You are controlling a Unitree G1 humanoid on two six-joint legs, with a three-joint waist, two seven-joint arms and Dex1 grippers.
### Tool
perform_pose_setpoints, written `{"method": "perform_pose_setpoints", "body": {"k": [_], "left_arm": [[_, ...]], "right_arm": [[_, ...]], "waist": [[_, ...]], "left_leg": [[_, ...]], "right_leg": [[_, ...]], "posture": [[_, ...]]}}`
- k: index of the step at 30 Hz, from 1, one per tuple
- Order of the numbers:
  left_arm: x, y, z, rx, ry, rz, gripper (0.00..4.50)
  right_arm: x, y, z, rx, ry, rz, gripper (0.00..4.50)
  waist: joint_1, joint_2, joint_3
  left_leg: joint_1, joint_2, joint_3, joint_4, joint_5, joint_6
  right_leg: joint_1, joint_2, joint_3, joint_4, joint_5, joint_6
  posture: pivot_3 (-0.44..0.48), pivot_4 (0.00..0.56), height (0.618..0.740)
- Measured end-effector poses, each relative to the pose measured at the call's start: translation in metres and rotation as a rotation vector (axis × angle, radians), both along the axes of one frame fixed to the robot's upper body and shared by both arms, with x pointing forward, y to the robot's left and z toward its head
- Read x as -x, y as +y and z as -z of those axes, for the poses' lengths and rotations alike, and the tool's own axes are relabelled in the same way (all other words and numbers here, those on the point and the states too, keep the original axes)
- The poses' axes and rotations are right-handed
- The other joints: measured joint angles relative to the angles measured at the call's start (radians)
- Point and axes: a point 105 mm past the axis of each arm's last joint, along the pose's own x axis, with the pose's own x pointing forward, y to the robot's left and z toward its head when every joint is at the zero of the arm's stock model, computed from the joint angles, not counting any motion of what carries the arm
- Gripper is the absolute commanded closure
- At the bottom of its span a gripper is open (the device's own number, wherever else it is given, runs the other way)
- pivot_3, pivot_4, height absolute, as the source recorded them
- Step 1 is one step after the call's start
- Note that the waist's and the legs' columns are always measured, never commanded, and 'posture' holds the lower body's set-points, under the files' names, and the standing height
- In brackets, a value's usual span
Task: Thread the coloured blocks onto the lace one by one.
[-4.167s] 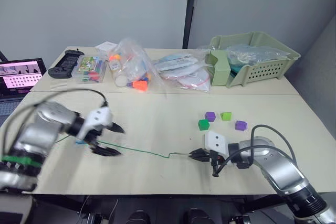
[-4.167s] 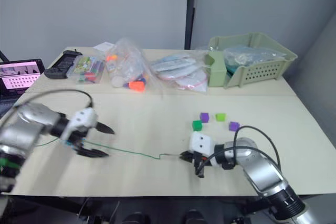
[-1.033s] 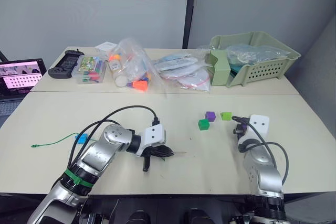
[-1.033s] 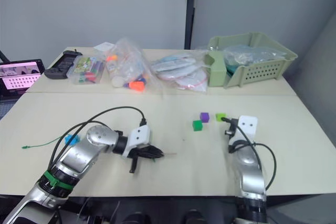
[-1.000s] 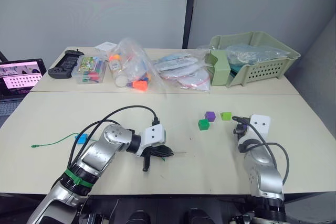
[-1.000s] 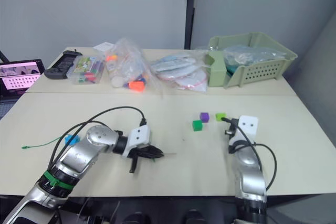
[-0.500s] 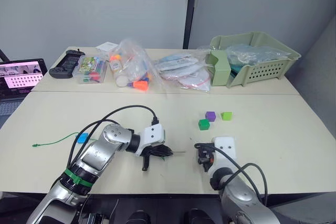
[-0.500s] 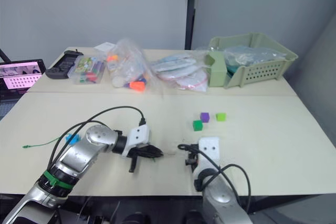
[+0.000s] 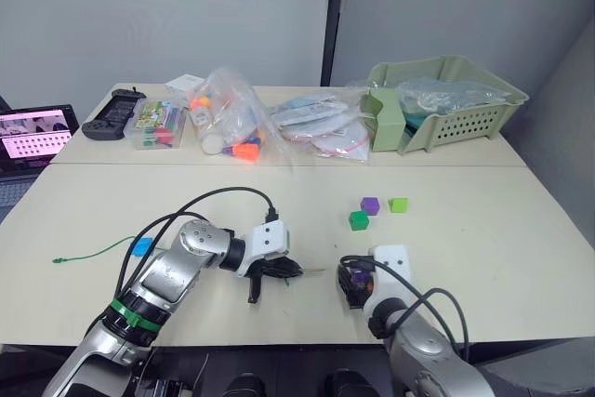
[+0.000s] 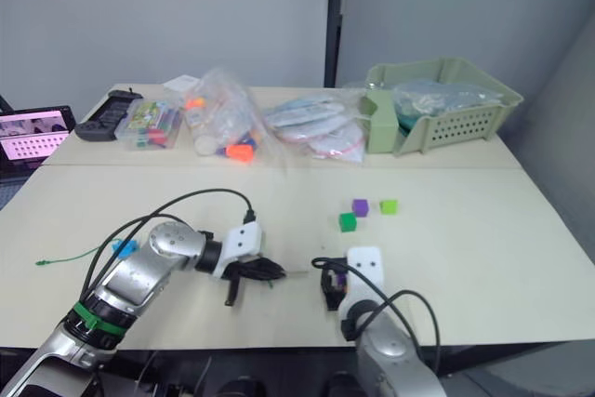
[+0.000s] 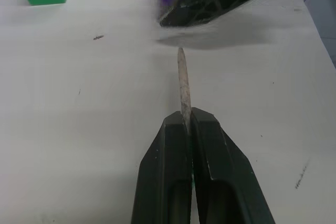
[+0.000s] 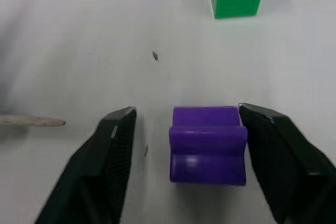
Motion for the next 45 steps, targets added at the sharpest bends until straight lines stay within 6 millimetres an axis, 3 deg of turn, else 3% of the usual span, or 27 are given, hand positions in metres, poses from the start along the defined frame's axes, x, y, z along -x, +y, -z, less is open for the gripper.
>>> {"method": "perform_pose_setpoints", "body": {"k": [4,8,11,14,19,24,30,40,45], "left_arm": [[0.000,0.001,0.001,-0.002,0.000,-0.006,4.50],[-0.001,0.001,0.000,0.000,-0.005,-0.013,4.50],[0.000,0.001,-0.001,0.001,-0.009,-0.014,4.50],[0.001,0.003,0.000,0.000,-0.006,-0.019,4.50],[0.005,-0.001,-0.005,0.001,-0.015,-0.008,4.50],[0.008,-0.002,-0.008,0.002,-0.008,-0.010,4.50],[0.011,-0.005,-0.011,0.011,-0.004,-0.002,4.50],[0.011,-0.004,-0.010,0.007,0.008,-0.013,4.50],[0.011,-0.004,-0.011,0.008,0.007,-0.011,4.50]], "right_arm": [[0.003,-0.008,-0.036,0.088,-0.129,-0.194,0.06],[0.010,-0.011,-0.046,0.109,-0.134,-0.407,0.06],[0.017,-0.024,-0.041,0.140,-0.009,-0.728,0.06],[0.012,-0.044,-0.032,0.203,0.105,-0.906,0.06],[0.000,-0.042,-0.004,0.354,0.129,-1.137,0.06],[-0.023,-0.039,0.004,0.475,0.029,-1.198,0.06],[-0.036,-0.040,0.012,0.478,0.010,-1.216,0.06],[-0.037,-0.038,0.019,0.431,0.013,-1.222,3.12],[-0.038,-0.026,0.018,0.379,0.003,-1.191,3.13]], "waist": [[0.003,0.000,0.000],[0.002,0.000,0.000],[0.002,-0.001,0.001],[0.003,-0.001,0.001],[0.000,-0.001,0.001],[0.003,-0.001,0.001],[0.010,-0.001,0.001],[0.016,-0.001,0.001],[0.021,-0.001,0.001]], "left_leg": [[0.001,0.000,0.000,0.000,0.000,0.000],[0.002,0.000,0.000,0.000,0.000,0.000],[0.003,-0.001,0.001,0.000,0.000,0.000],[0.003,-0.001,0.001,0.000,0.000,0.000],[0.002,0.000,0.001,0.000,0.000,0.000],[0.002,-0.001,0.002,0.000,0.000,0.000],[0.002,-0.001,0.001,0.000,0.000,0.000],[0.003,-0.001,0.001,0.000,0.000,0.000],[0.003,-0.001,0.001,0.000,0.000,0.000]], "right_leg": [[0.002,0.000,-0.001,-0.001,0.000,0.000],[0.003,0.001,-0.001,-0.001,0.000,0.000],[0.006,0.000,-0.001,-0.003,0.000,0.000],[0.006,0.001,-0.001,-0.003,0.000,0.001],[0.004,0.001,-0.001,-0.003,0.000,0.001],[0.004,0.000,0.000,-0.003,0.000,0.001],[0.004,0.000,0.000,-0.002,0.001,0.000],[0.004,0.000,0.000,-0.001,0.001,0.000],[0.004,0.000,0.000,-0.001,0.001,0.000]], "posture": [[0.000,0.150,0.740],[0.000,0.150,0.740],[0.000,0.150,0.740],[0.000,0.150,0.740],[0.000,0.150,0.740],[0.000,0.150,0.740],[0.000,0.150,0.740],[0.000,0.150,0.740],[0.000,0.150,0.740]]}}
